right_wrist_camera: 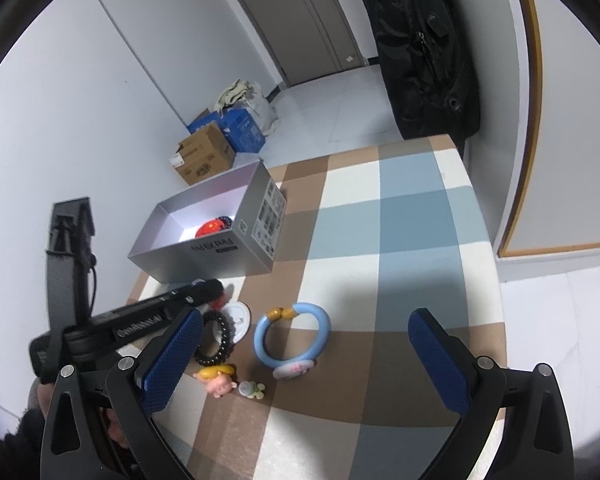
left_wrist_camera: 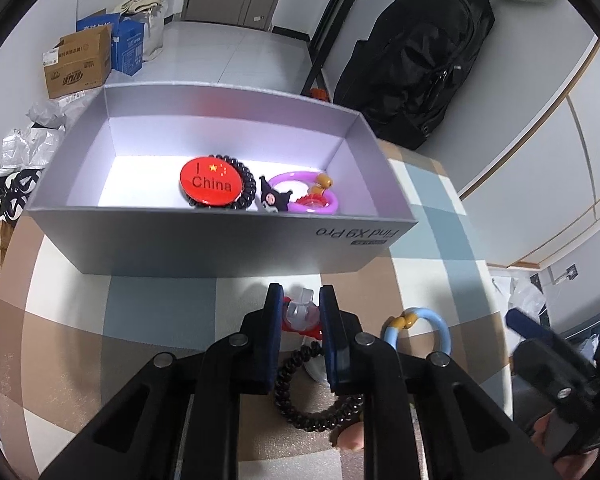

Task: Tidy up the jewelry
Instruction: 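Lower the left gripper onto the red-and-clear pacifier charm and close it, then grasp the light blue ring with the right gripper while the left lifts the pacifier charm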

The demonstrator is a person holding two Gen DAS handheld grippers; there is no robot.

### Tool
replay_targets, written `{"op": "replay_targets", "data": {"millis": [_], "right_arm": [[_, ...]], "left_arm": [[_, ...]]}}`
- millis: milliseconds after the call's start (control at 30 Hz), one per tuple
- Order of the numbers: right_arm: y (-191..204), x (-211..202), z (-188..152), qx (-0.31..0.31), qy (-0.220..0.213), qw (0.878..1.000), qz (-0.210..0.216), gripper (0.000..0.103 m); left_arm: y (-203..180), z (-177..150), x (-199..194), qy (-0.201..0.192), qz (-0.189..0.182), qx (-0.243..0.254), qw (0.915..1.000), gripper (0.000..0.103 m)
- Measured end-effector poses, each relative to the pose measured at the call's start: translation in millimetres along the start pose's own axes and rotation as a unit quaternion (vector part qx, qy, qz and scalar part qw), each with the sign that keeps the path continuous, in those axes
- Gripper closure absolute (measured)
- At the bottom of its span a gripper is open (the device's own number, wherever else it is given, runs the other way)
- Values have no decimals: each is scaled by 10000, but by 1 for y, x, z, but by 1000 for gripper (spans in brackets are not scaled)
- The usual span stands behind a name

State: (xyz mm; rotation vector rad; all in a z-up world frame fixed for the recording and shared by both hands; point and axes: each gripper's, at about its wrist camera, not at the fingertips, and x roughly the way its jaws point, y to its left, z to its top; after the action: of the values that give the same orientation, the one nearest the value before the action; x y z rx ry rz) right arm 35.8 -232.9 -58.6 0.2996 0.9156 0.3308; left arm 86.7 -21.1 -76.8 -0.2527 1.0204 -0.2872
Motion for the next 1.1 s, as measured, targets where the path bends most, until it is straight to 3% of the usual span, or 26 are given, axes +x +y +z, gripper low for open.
{"op": "replay_targets", "data": {"millis": [333,567,1100], "right_arm": [[0,-2,-13,-163,119,9994,-288,0],[15,4,-20,-598,149,9969,-487,1],[47,41,-27,-1382,330,9843,-1048,9]], "left_arm": [[-5,-1,-22,-201,-292,6,9994,90],[6,-1,-43,-422,-377,-167,9983,90],[35,-4,-59,-538,-258,-279,9978,90]]}}
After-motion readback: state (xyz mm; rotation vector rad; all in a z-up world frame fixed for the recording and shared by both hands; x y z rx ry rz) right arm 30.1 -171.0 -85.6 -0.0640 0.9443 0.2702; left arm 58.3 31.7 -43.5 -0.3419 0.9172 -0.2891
